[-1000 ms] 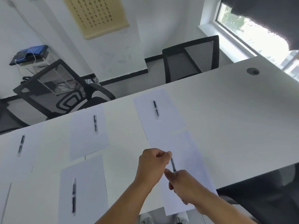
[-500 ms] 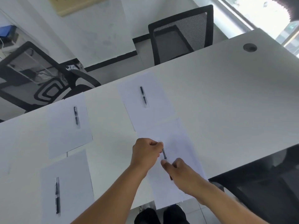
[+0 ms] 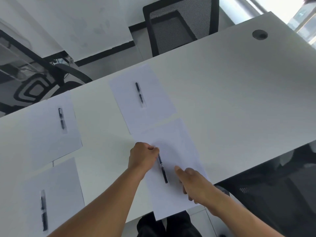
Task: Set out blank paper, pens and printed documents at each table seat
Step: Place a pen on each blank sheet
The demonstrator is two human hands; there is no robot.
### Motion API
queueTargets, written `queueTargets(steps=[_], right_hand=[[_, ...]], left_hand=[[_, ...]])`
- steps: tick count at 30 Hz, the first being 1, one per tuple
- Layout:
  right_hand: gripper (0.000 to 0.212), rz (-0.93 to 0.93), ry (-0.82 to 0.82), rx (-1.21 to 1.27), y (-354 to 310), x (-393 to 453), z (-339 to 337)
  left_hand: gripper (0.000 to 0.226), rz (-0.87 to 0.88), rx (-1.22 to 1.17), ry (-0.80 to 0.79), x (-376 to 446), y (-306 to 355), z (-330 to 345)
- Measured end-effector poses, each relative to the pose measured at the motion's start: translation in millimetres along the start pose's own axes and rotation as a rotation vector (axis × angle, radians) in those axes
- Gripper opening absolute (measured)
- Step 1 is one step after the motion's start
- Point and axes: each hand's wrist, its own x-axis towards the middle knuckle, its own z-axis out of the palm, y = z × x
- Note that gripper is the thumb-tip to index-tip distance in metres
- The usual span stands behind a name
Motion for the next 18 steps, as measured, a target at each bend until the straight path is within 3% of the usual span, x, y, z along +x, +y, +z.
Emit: queueTargets(steps=[13, 18], right_hand=[[0.072, -0.014, -0.021, 0.004, 3.3, 5.9, 3.9], [0.055, -0.022, -0.032, -0.002, -0.1, 4.9, 6.7]], left_hand=[[0.038, 0.008, 0.013, 0.052, 3.0, -3.7, 8.4], [0.033, 0.029, 0.001, 0.072, 1.2, -8.4, 8.9]])
